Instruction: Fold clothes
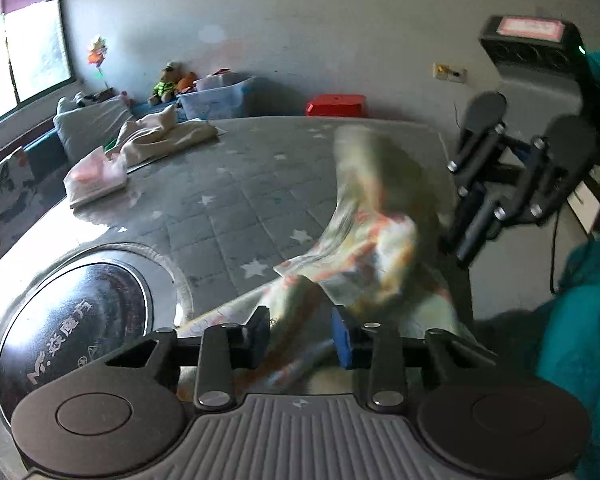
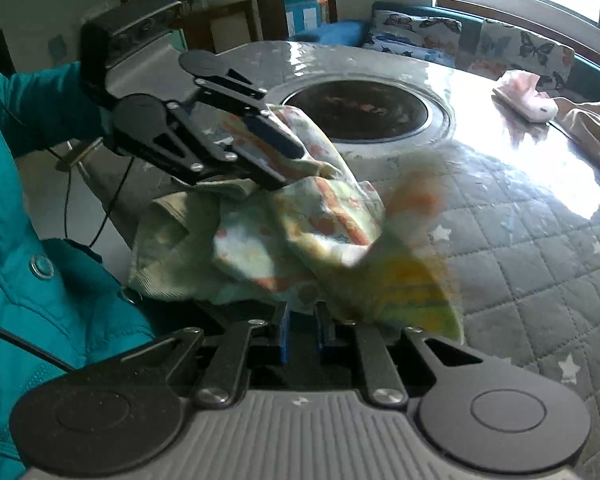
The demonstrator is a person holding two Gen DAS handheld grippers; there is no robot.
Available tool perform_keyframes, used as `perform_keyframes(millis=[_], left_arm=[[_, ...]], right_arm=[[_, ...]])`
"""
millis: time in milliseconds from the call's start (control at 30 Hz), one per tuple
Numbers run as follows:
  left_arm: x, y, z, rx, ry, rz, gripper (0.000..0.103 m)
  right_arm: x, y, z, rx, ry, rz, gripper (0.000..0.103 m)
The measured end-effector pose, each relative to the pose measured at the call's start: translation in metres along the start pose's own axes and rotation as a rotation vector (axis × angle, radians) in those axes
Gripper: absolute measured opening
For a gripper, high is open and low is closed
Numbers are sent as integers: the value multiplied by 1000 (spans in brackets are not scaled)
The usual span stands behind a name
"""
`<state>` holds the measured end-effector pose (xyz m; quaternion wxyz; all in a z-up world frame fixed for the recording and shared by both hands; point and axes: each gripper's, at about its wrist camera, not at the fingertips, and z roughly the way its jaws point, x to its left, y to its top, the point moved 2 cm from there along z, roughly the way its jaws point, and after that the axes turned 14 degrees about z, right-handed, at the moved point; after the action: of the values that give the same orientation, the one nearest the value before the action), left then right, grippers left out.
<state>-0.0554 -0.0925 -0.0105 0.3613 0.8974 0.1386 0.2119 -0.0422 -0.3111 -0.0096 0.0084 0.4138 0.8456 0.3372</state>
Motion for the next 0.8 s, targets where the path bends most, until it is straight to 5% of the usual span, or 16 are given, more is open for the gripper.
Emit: perform_keyframes(millis=[67,167,500,633,800], left_arm=[[0,-1,-3,1,-3,-12,36],[2,-1,-11,-14,-8,-20,37],[37,-6,-25,14,122,-100,41],[50,-16,-39,21,196,-175,58],[59,-30,-53,63,257,-287,62]], right_arm=[[1,1,-4,-14,4,0,16],[-4,9,-18,-65,9,42,35],[-86,36,-32,-189,-47,475,41],[-112,34,-20,-158,-42,591,41],[-116,33,-1,-81,-22,596,36]])
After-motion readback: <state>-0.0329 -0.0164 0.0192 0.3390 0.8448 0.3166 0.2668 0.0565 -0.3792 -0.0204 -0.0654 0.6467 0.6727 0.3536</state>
